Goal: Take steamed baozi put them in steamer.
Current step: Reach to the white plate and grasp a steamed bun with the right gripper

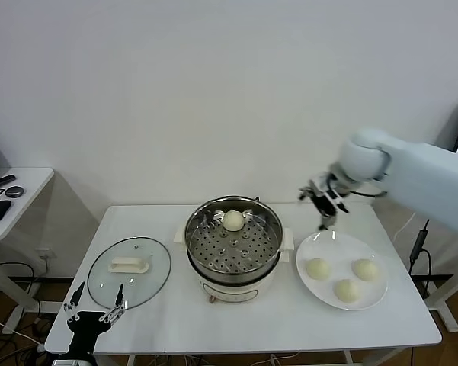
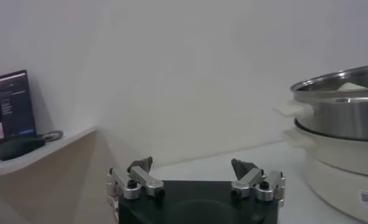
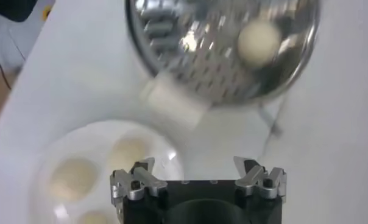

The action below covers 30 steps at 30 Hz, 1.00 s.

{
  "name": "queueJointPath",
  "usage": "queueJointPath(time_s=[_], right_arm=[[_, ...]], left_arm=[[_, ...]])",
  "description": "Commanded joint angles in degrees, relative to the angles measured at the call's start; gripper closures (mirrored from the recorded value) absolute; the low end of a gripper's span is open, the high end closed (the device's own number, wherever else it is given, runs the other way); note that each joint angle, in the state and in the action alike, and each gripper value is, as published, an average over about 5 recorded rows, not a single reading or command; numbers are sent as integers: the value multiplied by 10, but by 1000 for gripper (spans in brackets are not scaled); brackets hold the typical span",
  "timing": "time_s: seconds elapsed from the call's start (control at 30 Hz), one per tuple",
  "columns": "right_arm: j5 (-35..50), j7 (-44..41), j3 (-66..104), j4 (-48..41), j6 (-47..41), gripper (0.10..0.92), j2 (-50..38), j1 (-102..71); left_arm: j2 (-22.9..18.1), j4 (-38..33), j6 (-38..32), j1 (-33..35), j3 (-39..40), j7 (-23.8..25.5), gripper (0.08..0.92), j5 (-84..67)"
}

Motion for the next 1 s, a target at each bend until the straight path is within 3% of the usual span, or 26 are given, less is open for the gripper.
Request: queueJointPath(time_s=[0.03, 0.33, 1.0], right_arm=[[-46, -11, 86, 40, -58, 203, -125, -145], [-109, -4, 213, -50, -18, 203, -74, -315], [-156, 31, 253, -191, 18, 203, 109, -352]], left_arm=[[1, 1, 0, 0, 3, 0, 177, 1], [-3, -4, 1, 7, -8, 0, 177, 2], [-7, 3, 0, 7, -20, 0, 177, 2]])
